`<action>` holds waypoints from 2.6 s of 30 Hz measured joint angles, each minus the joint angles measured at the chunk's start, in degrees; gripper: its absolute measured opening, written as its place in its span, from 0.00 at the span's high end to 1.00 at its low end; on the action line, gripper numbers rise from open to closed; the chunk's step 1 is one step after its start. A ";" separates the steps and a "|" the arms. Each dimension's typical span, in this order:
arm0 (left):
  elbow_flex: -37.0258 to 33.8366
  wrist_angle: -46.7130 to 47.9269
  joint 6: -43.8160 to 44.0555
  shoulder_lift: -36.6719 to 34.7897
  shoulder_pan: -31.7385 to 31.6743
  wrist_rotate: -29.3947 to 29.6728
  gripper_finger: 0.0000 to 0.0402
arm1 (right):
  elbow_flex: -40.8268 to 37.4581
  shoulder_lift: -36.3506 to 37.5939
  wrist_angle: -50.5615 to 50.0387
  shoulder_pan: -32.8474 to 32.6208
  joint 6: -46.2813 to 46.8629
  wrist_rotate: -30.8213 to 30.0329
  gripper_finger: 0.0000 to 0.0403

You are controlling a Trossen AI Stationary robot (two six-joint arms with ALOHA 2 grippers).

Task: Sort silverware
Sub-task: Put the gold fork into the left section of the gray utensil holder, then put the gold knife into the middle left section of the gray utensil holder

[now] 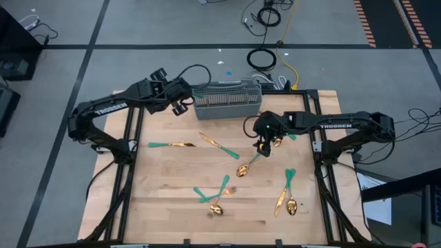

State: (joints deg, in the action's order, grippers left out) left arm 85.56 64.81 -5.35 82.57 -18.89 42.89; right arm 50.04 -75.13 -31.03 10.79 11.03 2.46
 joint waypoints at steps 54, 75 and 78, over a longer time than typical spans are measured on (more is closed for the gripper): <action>19.21 -0.74 -6.06 2.25 12.35 -2.16 0.73 | 0.42 -10.02 14.26 -2.46 0.11 -1.35 0.32; 19.52 16.00 14.06 -8.88 18.71 -2.30 0.73 | 51.10 -55.07 -19.10 -7.02 -9.42 -7.73 0.32; 19.50 17.31 14.03 -8.88 18.67 -2.30 0.73 | 51.52 -57.78 -18.87 -6.65 -6.07 -4.93 0.33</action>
State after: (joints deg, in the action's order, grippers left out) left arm 105.06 82.12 8.69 73.69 -0.23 40.60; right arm 101.56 -132.91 -49.90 4.14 4.95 -2.47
